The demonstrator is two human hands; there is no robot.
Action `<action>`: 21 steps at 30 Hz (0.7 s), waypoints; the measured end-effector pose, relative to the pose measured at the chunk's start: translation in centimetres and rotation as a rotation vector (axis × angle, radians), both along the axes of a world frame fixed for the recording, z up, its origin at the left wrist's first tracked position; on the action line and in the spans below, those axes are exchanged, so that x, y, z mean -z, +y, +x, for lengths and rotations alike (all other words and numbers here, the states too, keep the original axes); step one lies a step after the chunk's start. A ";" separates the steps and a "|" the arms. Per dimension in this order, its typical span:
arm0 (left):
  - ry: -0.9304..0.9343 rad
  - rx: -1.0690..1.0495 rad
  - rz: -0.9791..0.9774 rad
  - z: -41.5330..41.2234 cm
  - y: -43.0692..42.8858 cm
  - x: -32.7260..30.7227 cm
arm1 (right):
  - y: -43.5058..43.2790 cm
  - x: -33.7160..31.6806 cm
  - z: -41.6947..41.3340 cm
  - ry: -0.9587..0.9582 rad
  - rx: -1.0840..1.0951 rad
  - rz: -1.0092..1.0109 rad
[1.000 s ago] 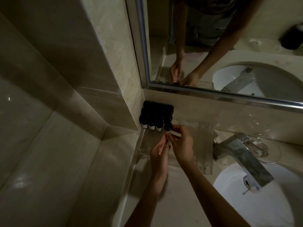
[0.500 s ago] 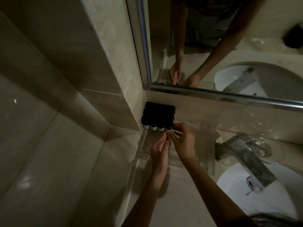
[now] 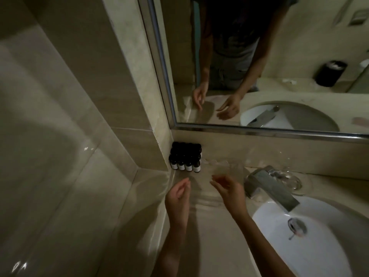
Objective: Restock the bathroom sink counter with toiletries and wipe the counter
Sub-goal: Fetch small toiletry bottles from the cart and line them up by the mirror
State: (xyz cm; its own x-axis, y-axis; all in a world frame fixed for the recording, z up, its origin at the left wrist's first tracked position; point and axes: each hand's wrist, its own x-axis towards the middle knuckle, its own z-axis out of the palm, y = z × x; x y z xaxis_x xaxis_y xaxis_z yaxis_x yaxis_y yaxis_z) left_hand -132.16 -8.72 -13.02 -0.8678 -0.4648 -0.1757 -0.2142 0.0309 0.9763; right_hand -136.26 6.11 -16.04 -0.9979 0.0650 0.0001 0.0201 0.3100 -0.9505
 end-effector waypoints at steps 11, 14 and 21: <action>-0.013 0.264 -0.234 7.2 -0.2 -2.9 | 4.7 -6.9 8.3 0.037 -0.006 -0.150; -0.066 0.356 -0.378 9.5 0.1 -2.6 | 6.4 -8.1 10.3 0.057 -0.002 -0.126; -0.057 0.407 -0.491 12.9 1.3 -2.5 | 9.0 -9.0 13.7 0.096 -0.082 0.167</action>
